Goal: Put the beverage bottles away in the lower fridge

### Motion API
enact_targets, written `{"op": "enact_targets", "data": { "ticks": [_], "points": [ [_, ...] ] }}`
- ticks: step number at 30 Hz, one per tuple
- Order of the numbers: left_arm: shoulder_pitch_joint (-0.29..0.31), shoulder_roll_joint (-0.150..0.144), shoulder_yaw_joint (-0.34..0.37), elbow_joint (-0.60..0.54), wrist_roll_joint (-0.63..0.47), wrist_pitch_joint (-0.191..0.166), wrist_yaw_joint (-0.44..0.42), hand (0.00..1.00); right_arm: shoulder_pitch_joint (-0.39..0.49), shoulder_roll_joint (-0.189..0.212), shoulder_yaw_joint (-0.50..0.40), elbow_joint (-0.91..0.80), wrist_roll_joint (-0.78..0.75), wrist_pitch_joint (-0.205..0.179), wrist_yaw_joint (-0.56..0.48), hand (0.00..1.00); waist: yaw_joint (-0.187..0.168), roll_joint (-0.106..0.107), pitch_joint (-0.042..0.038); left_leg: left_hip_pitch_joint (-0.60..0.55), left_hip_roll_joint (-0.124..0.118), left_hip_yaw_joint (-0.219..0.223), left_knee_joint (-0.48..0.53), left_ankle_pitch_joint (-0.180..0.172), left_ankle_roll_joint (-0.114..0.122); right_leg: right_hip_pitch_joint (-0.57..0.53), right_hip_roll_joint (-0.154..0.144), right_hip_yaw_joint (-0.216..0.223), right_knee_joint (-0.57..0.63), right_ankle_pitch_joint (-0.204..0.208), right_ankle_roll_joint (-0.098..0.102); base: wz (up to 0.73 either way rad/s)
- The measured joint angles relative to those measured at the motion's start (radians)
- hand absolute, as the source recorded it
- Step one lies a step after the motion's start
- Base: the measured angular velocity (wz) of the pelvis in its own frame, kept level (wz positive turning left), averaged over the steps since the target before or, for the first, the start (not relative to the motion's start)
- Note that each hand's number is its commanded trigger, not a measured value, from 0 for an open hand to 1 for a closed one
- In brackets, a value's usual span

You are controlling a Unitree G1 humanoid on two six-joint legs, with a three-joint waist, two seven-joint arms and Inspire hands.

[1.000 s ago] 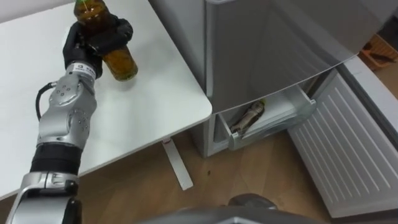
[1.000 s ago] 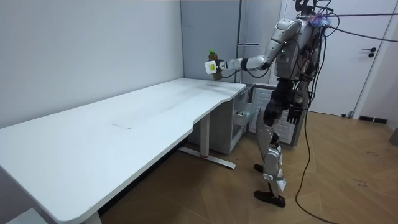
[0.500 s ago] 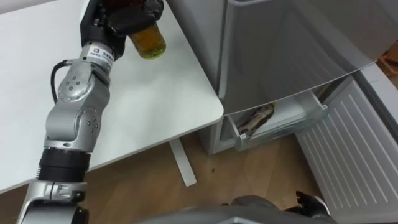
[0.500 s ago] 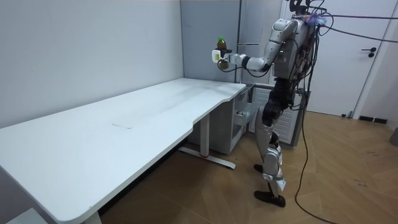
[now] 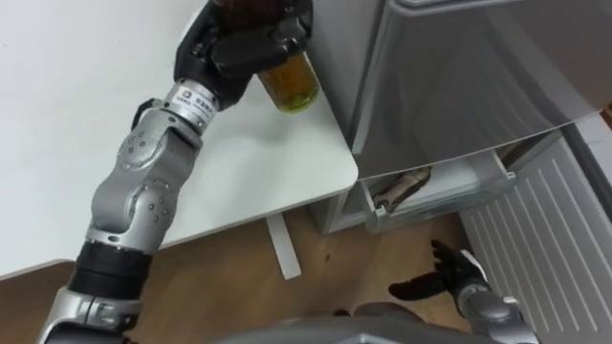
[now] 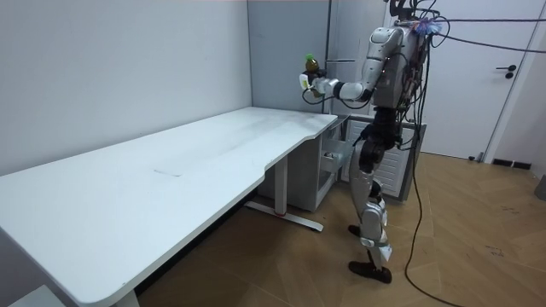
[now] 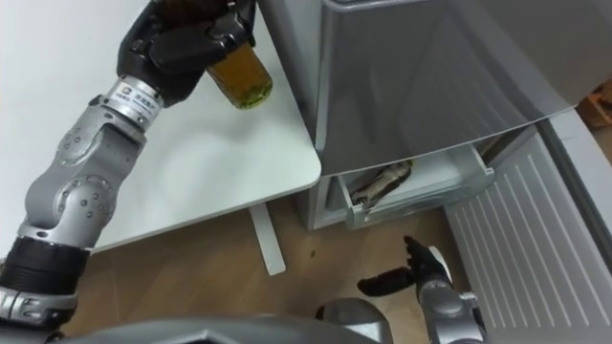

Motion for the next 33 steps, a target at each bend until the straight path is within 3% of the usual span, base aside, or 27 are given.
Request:
{"op": "enact_targets", "data": {
  "ticks": [6,10,17,23,33],
  "points": [
    [0.103,0.021,-0.047,0.000,-0.010,0.004,-0.110,1.00,-0.008,-0.007,0.006,-0.067,-0.009,-0.001,0.043,0.00,-0.001,0.007,0.0004,-0.002,0.000,0.000,0.000,0.000,0.000,-0.002,-0.001,-0.002,0.001,0.000,0.000,0.00],
    [0.134,0.028,-0.049,0.000,-0.021,0.004,-0.172,1.00,-0.021,-0.010,0.008,-0.080,-0.009,-0.001,0.058,0.00,-0.001,0.005,0.0016,-0.001,-0.001,0.000,0.001,0.000,0.000,-0.001,-0.003,-0.004,0.005,0.000,0.000,0.01],
    [0.135,0.062,-0.100,0.000,-0.029,0.009,-0.237,1.00,-0.030,-0.023,0.021,-0.104,-0.004,0.007,0.091,0.00,-0.003,0.001,0.0104,-0.020,-0.006,0.014,0.033,0.001,0.003,-0.007,-0.019,-0.013,0.025,-0.006,0.005,0.07],
    [0.141,0.090,-0.129,0.000,-0.025,0.065,-0.321,1.00,-0.031,-0.043,0.047,-0.251,-0.010,0.021,0.163,0.00,-0.019,0.001,0.0117,-0.037,-0.005,0.024,0.044,0.000,0.005,-0.031,-0.022,-0.013,0.044,-0.013,0.002,0.01],
    [0.146,0.095,-0.140,0.000,-0.023,0.080,-0.421,1.00,-0.027,-0.092,0.050,-0.302,-0.004,0.037,0.248,0.00,-0.030,-0.001,0.0125,-0.037,-0.006,0.037,0.054,0.000,0.005,-0.045,-0.029,-0.014,0.075,-0.022,-0.001,-0.01]
  ]
}}
